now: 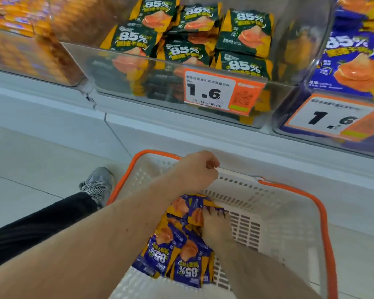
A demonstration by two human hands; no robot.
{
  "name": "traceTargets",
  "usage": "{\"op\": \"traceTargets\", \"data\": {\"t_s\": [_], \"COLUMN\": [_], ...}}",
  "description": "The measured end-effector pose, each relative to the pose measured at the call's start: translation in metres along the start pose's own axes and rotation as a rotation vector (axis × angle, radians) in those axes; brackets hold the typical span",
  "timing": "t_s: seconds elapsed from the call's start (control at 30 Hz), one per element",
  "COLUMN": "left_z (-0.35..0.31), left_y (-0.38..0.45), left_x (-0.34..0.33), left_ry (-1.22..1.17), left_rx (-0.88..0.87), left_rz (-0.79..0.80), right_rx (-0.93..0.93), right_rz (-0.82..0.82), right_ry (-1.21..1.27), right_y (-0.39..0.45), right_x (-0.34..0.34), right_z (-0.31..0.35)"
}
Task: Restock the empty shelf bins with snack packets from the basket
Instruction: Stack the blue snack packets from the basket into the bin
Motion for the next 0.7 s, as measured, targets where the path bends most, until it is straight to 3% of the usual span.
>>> {"op": "traceTargets", "data": {"t_s": [0.2,0.37,0.47,0.6,0.7], "left_z": [-0.007,-0.016,-0.027,-0.056,-0.077], "left_y": [-0.015,-0.036,-0.051,-0.069,-0.082], "left_x": [0.006,0.019,0.023,0.024,0.022], "left_ry": [0.069,0.171,0.212,0.123,-0.024], "left_rx": [-0.042,-0.091,-0.111,-0.239,-0.338], "left_rz": [0.001,0.035,0.064,-0.038,-0.080], "right_rx": [0.014,-0.066,-0.029,0.050,0.138], "right_rz": [-0.126,-0.116,-0.162,-0.174,-0.215], "right_ry": [0.069,0.595,0.756,1.121,1.222], "right_y": [-0.028,-0.052,-0.080,-0.132,-0.168], "right_x": [0.070,0.144,0.196,0.245,0.270], "right_z": [-0.020,-0.052,-0.071,-0.081,-0.082]}}
Point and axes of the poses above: each hand's wrist, its own y-axis towards the middle knuckle, its own x-axis out of the back of the hand, z = x × y, the point moved 4 cm from there along y, towards the middle knuckle, and after that the axes turned 3 degrees about -y, right-handed, at the moved point
